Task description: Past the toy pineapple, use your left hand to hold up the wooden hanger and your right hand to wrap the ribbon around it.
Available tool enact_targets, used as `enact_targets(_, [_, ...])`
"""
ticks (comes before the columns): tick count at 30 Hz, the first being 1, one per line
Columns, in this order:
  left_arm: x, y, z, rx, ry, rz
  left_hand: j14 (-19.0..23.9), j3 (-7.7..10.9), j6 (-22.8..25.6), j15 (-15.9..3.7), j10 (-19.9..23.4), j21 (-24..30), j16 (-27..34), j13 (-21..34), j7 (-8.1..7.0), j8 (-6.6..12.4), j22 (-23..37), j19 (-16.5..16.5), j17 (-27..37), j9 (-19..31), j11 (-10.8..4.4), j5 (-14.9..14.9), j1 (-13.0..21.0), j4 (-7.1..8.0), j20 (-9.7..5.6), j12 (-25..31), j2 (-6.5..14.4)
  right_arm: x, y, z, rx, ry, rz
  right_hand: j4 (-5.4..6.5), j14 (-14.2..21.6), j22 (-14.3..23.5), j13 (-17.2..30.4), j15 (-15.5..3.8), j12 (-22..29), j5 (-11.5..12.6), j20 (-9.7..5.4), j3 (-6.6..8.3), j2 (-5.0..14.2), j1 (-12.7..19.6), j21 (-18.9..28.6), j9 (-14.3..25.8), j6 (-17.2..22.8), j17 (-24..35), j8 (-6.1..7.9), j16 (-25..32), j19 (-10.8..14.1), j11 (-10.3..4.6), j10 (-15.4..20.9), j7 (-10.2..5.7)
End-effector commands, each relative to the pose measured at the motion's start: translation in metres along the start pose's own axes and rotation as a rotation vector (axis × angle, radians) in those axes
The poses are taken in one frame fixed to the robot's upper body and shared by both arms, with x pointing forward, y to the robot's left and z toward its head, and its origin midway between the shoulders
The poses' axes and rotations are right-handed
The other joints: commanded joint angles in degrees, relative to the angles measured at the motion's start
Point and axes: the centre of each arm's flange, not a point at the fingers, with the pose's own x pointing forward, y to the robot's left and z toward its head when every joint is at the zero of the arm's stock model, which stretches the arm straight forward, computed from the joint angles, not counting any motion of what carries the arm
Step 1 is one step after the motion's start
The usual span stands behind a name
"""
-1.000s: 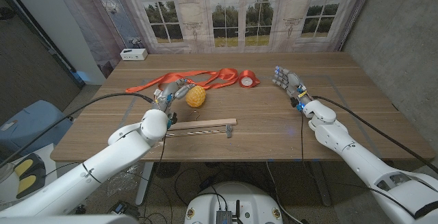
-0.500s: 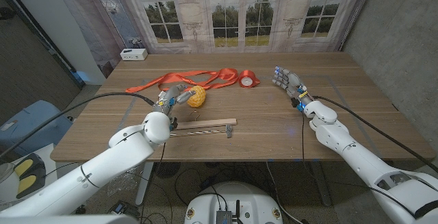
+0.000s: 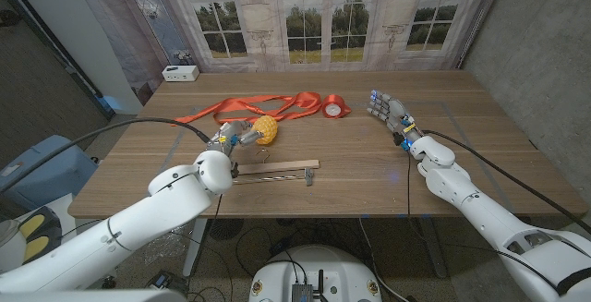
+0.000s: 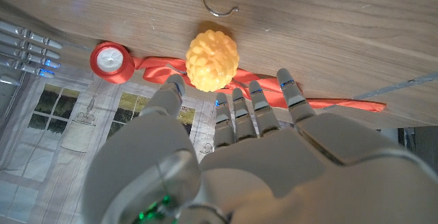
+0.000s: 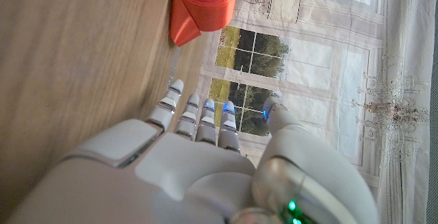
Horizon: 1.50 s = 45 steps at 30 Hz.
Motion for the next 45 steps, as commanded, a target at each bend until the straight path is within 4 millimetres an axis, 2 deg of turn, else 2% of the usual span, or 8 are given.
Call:
enact_targets(1, [-0.014, 0.003, 0.006, 0.121, 0.095, -0.066, 1.3, 0.05, 1.3, -0.96, 1.2, 0.0, -0.1, 0.3, 0.05, 0.35, 0.2, 1.7, 0.1, 0.3, -0.36, 0.0, 3.5, -0.38, -0.08, 0.2, -0.9, -0.008, 0.002, -0.001, 0.001, -0.004, -0.001, -0.24, 0.3, 0.3, 0.3, -0.17, 0.4, 0.2, 0.29, 0.10, -0.52, 0.2, 0.3, 0.2, 0.4, 0.3, 0.22, 0.3, 0.0, 0.19, 0.3, 0.01])
enact_targets(6, [-0.018, 0.005, 0.007, 0.156, 0.096, -0.113, 1.3, 0.04, 1.8, -0.99, 1.6, 0.0, -0.2, 0.3, 0.11, 0.39, 0.2, 2.2, 0.2, 0.4, -0.70, -0.1, 5.1, -0.42, -0.25, 0.2, -1.3, -0.016, 0.004, -0.001, 0.001, -0.009, -0.001, -0.28, 0.3, 0.3, 0.3, -0.18, 0.4, 0.2, 0.26, 0.06, -0.50, 0.1, 0.3, 0.2, 0.4, 0.4, 0.21, 0.3, 0.0, 0.23, 0.4, -0.03])
enact_targets(12, [-0.023, 0.005, 0.008, 0.188, 0.101, -0.133, 0.9, 0.05, 1.9, -0.89, 2.0, -0.2, -0.4, 0.4, 0.39, 0.26, 0.3, 2.2, 0.2, 0.4, -0.14, -0.1, 7.2, -0.35, -0.36, 0.2, -1.5, -0.024, 0.006, -0.002, 0.003, -0.015, -0.004, -0.33, 0.3, 0.3, 0.3, -0.13, 0.4, 0.2, 0.28, 0.01, -0.47, 0.1, 0.3, 0.2, 0.4, 0.4, 0.19, 0.3, 0.0, 0.12, 0.4, -0.04])
enact_targets(21, [-0.024, 0.008, 0.007, 0.255, 0.181, -0.174, 3.3, -0.57, 3.8, -1.62, 4.5, 0.0, 0.5, 0.9, 0.26, 0.52, 0.4, 4.0, 0.5, 0.5, -1.14, 0.2, 13.1, -0.06, -1.04, 0.9, -1.9, -0.031, 0.009, -0.005, 0.011, -0.022, -0.013, -0.39, 0.4, 0.3, 0.3, -0.05, 0.4, 0.2, 0.26, -0.08, -0.45, 0.0, 0.3, 0.2, 0.4, 0.5, 0.16, 0.3, 0.0, 0.17, 0.4, -0.10])
enact_targets(22, [-0.023, 0.008, 0.007, 0.265, 0.183, -0.184, 3.3, -0.66, 3.9, -1.68, 4.6, 0.0, 0.5, 0.9, 0.29, 0.50, 0.5, 4.1, 0.5, 0.6, -0.74, 0.2, 13.5, -0.03, -1.00, 1.0, -1.9, -0.032, 0.009, -0.005, 0.010, -0.023, -0.014, -0.39, 0.4, 0.3, 0.3, -0.08, 0.4, 0.2, 0.23, -0.09, -0.45, 0.0, 0.3, 0.2, 0.5, 0.5, 0.17, 0.3, 0.1, 0.20, 0.5, -0.06])
enact_targets(32, [-0.017, 0.010, 0.010, 0.360, 0.225, -0.295, 1.2, -1.86, 3.9, -2.30, 4.1, -0.5, -0.3, 1.4, -1.52, 0.14, 0.5, 3.7, 0.6, 0.7, -2.69, 0.6, 18.3, -0.03, -1.51, 0.7, -2.6, -0.035, 0.010, -0.004, 0.011, -0.033, -0.031, -0.41, 0.4, 0.3, 0.3, -0.21, 0.4, 0.2, 0.24, -0.19, -0.41, -0.1, 0.3, 0.2, 0.5, 0.6, 0.17, 0.3, 0.1, 0.29, 0.6, -0.01])
enact_targets(41, [-0.013, 0.014, 0.009, 0.401, 0.287, -0.377, -0.4, -4.33, 2.7, -2.22, 2.9, -1.2, -0.8, 1.7, -1.97, -0.47, 0.5, 2.8, 0.7, 0.8, -2.44, 0.8, 18.7, 0.99, -1.78, 0.3, -4.3, -0.035, 0.012, -0.002, 0.015, -0.039, -0.041, -0.30, 0.6, 0.3, 0.4, -0.09, 0.5, 0.2, 0.10, -0.32, -0.33, -0.3, 0.3, 0.2, 0.7, 0.7, 0.23, 0.4, 0.1, 0.43, 0.9, 0.07])
enact_targets(45, [-0.012, 0.014, 0.010, 0.432, 0.298, -0.394, -0.8, -4.98, 2.3, -2.32, 2.9, -1.3, -0.8, 1.9, -2.11, -0.62, 0.5, 2.6, 0.7, 0.9, -2.93, 1.0, 18.8, 1.26, -2.01, 0.3, -4.4, -0.035, 0.013, 0.000, 0.012, -0.042, -0.045, -0.24, 0.6, 0.3, 0.4, -0.11, 0.5, 0.2, 0.01, -0.38, -0.29, -0.4, 0.4, 0.2, 0.8, 0.7, 0.22, 0.5, 0.2, 0.45, 1.0, 0.02])
